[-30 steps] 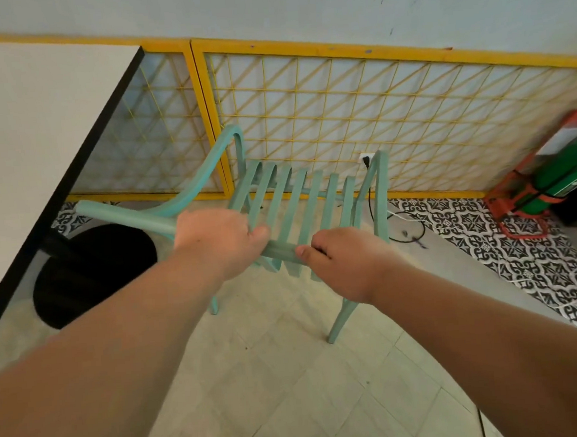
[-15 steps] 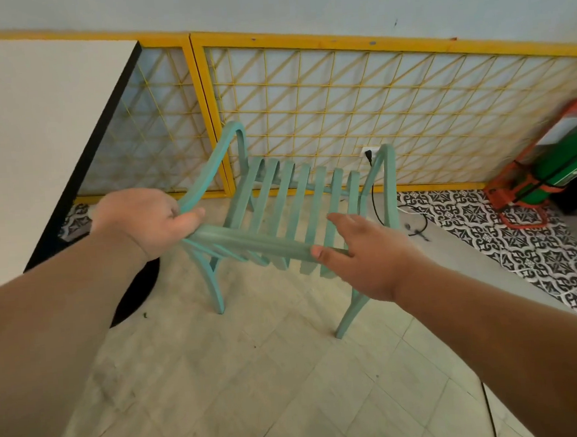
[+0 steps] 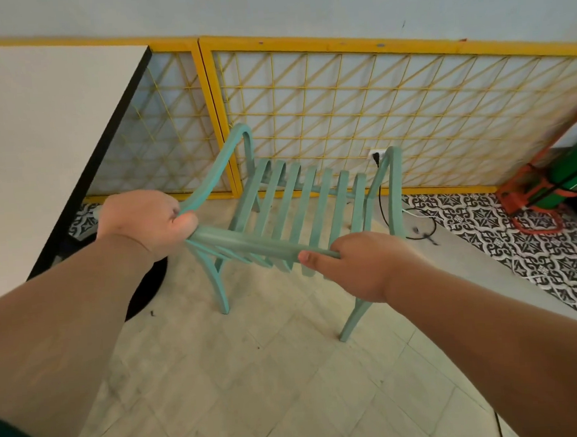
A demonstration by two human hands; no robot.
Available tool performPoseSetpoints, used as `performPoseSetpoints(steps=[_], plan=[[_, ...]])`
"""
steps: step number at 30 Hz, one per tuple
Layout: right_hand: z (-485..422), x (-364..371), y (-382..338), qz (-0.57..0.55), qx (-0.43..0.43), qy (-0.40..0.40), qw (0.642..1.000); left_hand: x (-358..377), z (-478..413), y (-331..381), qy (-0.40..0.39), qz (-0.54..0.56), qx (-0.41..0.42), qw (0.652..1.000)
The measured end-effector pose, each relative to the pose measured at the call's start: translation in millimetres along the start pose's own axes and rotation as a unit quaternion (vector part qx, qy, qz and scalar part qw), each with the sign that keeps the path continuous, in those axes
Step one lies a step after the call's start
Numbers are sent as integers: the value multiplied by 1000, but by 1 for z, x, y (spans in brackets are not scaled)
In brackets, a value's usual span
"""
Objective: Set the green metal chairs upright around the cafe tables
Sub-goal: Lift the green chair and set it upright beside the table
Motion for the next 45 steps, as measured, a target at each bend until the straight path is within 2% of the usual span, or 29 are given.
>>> performPoseSetpoints(steps=[11, 17, 21, 25, 30, 35, 45], plan=[[0, -2, 0, 0, -19, 5, 1000, 3, -4, -2, 8, 12, -12, 1000], [9, -9, -8, 21, -2, 95, 995, 1, -9, -4, 26, 19, 17, 999], [-1, -10, -28, 44, 28, 34, 998, 0, -6, -5, 20, 35, 19, 999], [-29, -14, -68, 68, -4, 24, 997, 0, -6, -4, 28, 27, 24, 999], [-29, -20, -71, 28, 3, 77, 997, -1, -7, -6, 39, 33, 24, 998], [-15, -23, -71, 55, 0, 157, 986, -1, -5, -2, 30, 47, 9, 998], [-6, -31, -47, 103, -13, 156, 982, 0, 21, 24, -25, 67, -53, 996]])
Point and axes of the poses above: each hand's wrist, its own z-axis away from the middle knuckle, its own x-axis out of the palm, y = z × x, the point moved 7 cm from there along -z, towards the middle knuckle, and after that the axes turned 14 degrees about -y, right-handed, at the moved point
